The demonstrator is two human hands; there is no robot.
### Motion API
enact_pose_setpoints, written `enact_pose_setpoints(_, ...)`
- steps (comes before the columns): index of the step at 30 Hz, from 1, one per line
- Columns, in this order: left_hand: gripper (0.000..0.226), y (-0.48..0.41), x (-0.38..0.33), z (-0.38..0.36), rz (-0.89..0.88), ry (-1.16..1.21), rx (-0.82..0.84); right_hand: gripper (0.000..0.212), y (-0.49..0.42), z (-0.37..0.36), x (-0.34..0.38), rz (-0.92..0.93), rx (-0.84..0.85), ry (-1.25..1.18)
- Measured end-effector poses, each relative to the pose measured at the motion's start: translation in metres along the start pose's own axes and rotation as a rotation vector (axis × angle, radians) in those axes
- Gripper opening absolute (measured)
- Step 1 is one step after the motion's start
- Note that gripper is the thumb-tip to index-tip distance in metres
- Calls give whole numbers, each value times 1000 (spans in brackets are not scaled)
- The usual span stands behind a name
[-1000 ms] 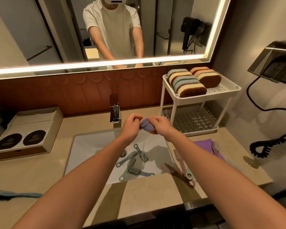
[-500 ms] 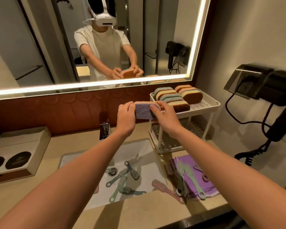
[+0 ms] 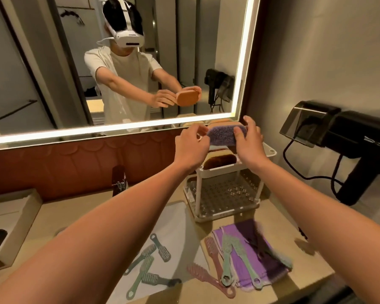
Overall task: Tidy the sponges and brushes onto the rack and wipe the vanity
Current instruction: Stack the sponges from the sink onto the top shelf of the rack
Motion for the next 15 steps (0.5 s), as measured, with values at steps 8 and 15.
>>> enact_pose_setpoints(8, 58, -24, -7, -73, -4, -183, 307, 52, -21, 19, -58, -99, -17, 69)
enact_pose_setpoints(15, 56, -34, -4, -107, -67, -525, 363, 52, -26, 14, -90, -171, 55, 151)
Point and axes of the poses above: each hand's wrist, its own y-axis away from the middle knuckle, its own z-axis out of the back of the hand, x = y × z, the point moved 6 cm from there along -y, towards the middle knuckle, and after that the axes turned 13 degrees about z, right-handed, at the moved point
